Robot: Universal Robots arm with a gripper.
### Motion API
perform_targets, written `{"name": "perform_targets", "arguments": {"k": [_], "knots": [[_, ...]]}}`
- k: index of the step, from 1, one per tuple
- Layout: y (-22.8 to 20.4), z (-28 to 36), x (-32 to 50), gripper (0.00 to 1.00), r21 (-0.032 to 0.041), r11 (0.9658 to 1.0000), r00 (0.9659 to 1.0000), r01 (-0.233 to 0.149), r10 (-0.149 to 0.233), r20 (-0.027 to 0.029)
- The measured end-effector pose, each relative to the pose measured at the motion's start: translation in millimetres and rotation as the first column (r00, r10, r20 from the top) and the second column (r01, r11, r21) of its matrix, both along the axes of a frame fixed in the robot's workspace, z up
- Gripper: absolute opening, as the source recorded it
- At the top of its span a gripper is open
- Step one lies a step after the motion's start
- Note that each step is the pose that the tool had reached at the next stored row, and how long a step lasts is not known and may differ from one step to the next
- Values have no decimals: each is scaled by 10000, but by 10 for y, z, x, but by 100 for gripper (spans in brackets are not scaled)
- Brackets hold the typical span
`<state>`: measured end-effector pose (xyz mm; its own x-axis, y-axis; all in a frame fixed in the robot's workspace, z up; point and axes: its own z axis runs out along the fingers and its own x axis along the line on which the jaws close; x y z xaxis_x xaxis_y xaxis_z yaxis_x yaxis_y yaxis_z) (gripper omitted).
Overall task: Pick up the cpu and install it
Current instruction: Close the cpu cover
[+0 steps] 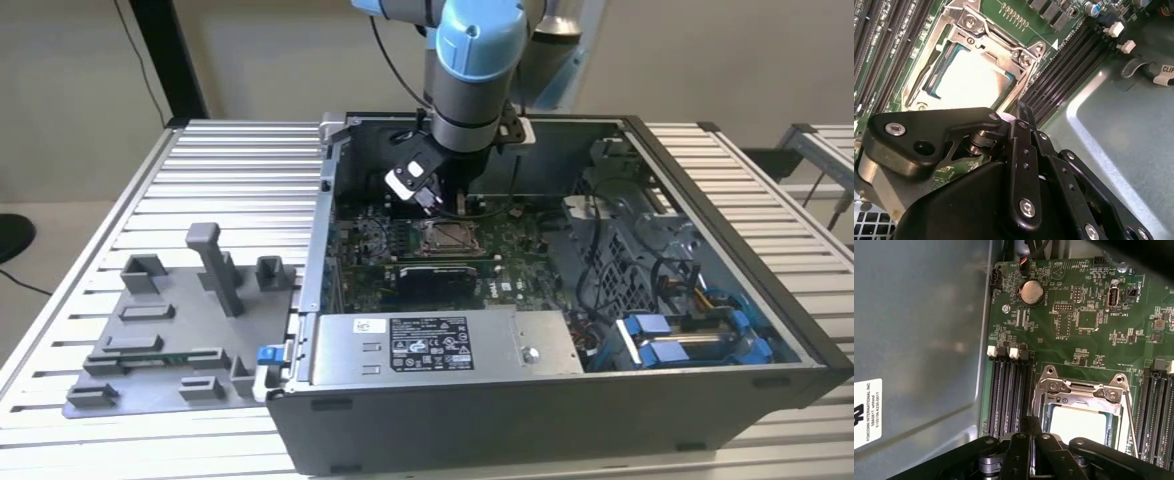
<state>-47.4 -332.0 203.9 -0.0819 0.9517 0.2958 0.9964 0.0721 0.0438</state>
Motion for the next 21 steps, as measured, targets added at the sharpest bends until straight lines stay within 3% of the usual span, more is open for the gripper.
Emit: {"name": "perform_targets", "arguments": {"k": [21], "knots": [[0, -37, 105, 0, 2, 10000, 10000, -1, 1, 1]]}}
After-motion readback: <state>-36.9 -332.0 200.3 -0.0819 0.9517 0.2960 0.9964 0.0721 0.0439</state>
